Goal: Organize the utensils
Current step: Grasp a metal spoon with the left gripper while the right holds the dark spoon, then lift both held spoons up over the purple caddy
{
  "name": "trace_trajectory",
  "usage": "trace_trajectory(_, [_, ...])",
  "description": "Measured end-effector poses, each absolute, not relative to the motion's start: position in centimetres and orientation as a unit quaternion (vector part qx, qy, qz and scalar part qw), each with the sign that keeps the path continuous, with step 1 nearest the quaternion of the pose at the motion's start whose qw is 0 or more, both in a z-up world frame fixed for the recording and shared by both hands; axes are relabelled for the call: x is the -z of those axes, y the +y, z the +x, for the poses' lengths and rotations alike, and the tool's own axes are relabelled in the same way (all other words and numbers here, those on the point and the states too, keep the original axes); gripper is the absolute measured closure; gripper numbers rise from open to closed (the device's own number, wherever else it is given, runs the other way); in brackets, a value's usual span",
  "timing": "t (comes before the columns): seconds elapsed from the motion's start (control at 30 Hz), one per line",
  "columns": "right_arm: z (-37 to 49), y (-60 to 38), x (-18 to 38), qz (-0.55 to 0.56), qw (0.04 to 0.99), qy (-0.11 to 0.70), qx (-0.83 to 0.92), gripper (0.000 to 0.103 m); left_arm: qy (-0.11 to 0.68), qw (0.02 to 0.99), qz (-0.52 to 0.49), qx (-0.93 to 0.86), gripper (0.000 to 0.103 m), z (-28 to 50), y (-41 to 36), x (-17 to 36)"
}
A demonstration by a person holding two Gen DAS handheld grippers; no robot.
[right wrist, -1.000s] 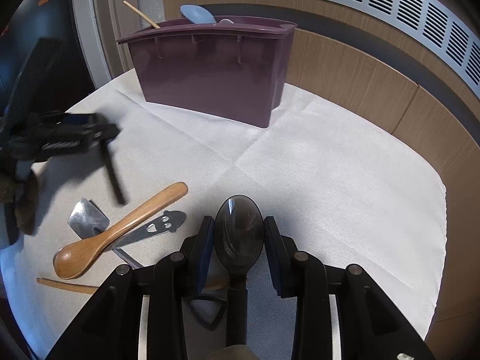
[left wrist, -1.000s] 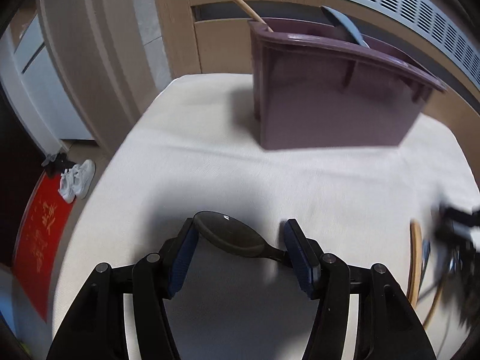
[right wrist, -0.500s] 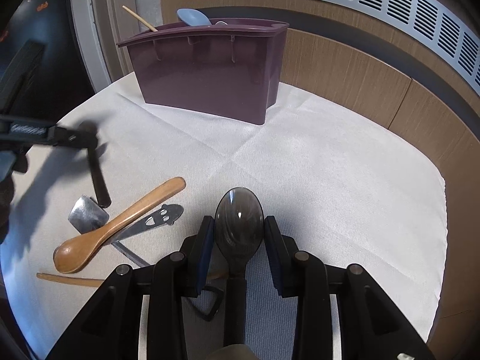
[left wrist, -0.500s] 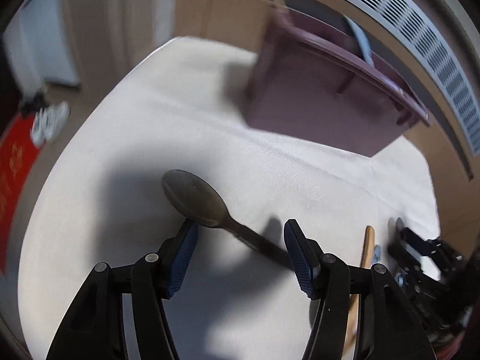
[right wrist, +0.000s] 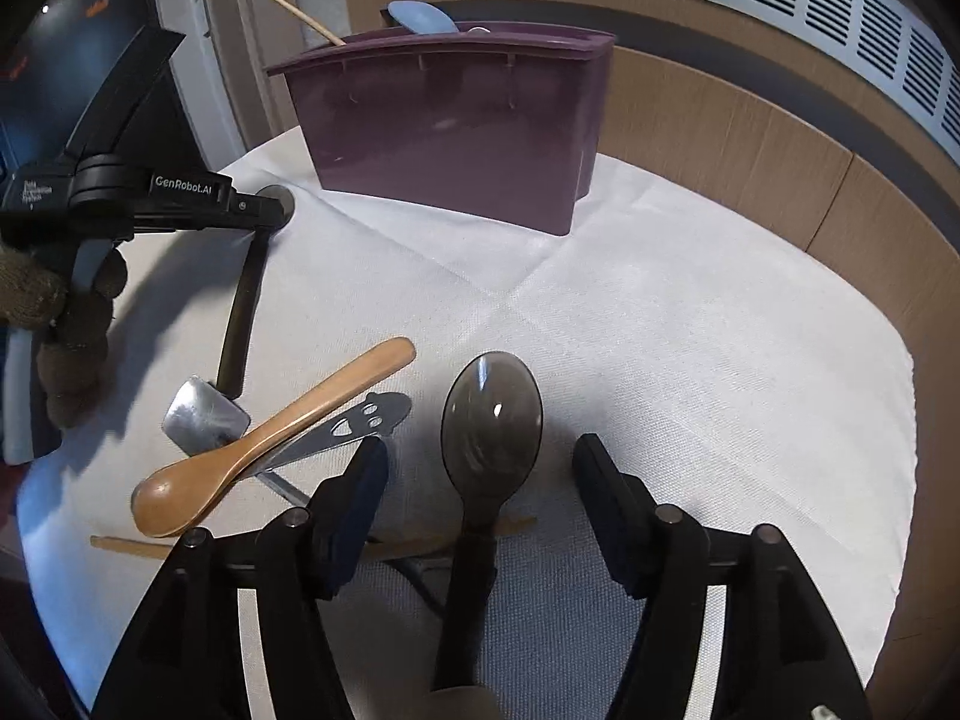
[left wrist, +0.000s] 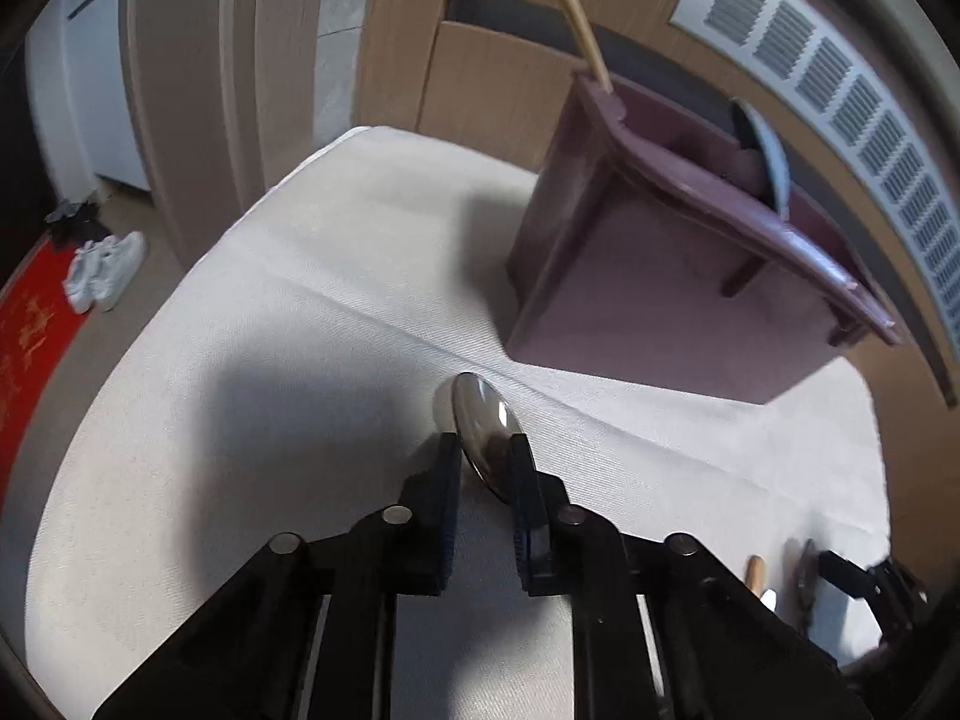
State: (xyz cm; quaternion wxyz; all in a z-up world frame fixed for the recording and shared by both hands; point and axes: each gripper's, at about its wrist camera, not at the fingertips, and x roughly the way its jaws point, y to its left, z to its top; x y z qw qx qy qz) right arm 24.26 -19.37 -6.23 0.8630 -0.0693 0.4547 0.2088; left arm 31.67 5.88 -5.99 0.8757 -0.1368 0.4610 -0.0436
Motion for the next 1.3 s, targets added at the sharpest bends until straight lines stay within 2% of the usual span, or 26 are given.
trace_trajectory(0.07, [24.4,-19.8,6.1,-0.067,0.858,0.456,-0.224,0.042,0.439,0.888,-0.127,0.059,0.093,30.9,5.4,5.3])
trace_trajectory(0.13, [24.5,-20.9,5.7,-0.028,0.854,0.459,-0.242,0.053,0.413,0.901,-0.11,0.071,0.096,29.3,4.9,3.9])
trace_trajectory(0.17, [24.6,-21.2,5.5,-0.013,0.851,0.461,-0.252,0.063,0.402,0.906,-0.105,0.078,0.098,28.5,4.7,3.3])
trace_trajectory(0.2, [24.6,-21.3,5.3,-0.008,0.848,0.463,-0.257,0.066,0.394,0.91,-0.1,0.082,0.099,27.9,4.5,2.7])
trace_trajectory(0.43, [24.2,-19.4,5.2,-0.09,0.846,0.468,-0.24,0.066,0.329,0.936,-0.074,0.098,0.1,23.9,3.5,-1.0])
trace_trajectory(0.5, [24.4,-19.2,5.5,-0.092,0.846,0.471,-0.23,0.067,0.321,0.939,-0.071,0.097,0.1,23.5,3.8,-1.3])
trace_trajectory(0.53, [24.5,-19.1,5.4,-0.095,0.848,0.47,-0.223,0.071,0.317,0.941,-0.069,0.095,0.1,23.3,3.8,-1.4])
trace_trajectory(0.67, [24.4,-18.8,4.5,-0.105,0.861,0.453,-0.206,0.072,0.308,0.943,-0.08,0.099,0.1,22.8,4.0,-1.9])
trace_trajectory(0.8, [24.1,-19.3,0.6,-0.072,0.888,0.401,-0.211,0.073,0.274,0.95,-0.092,0.117,0.1,22.7,3.9,-5.1])
trace_trajectory(1.03, [24.3,-21.0,-14.2,-0.013,0.968,0.182,-0.175,0.073,0.119,0.978,-0.079,0.152,0.1,23.0,3.7,-17.5])
trace_trajectory(1.1, [25.3,-21.2,-17.6,0.006,0.977,0.134,-0.166,0.073,0.086,0.983,-0.073,0.146,0.1,23.7,3.6,-19.5])
trace_trajectory(1.17, [26.7,-21.1,-19.5,0.014,0.984,0.104,-0.145,0.073,0.065,0.985,-0.073,0.141,0.1,24.8,3.6,-20.5])
trace_trajectory(1.3, [29.2,-20.8,-19.9,0.02,0.987,0.096,-0.129,0.073,0.057,0.983,-0.096,0.143,0.1,28.1,4.3,-19.9])
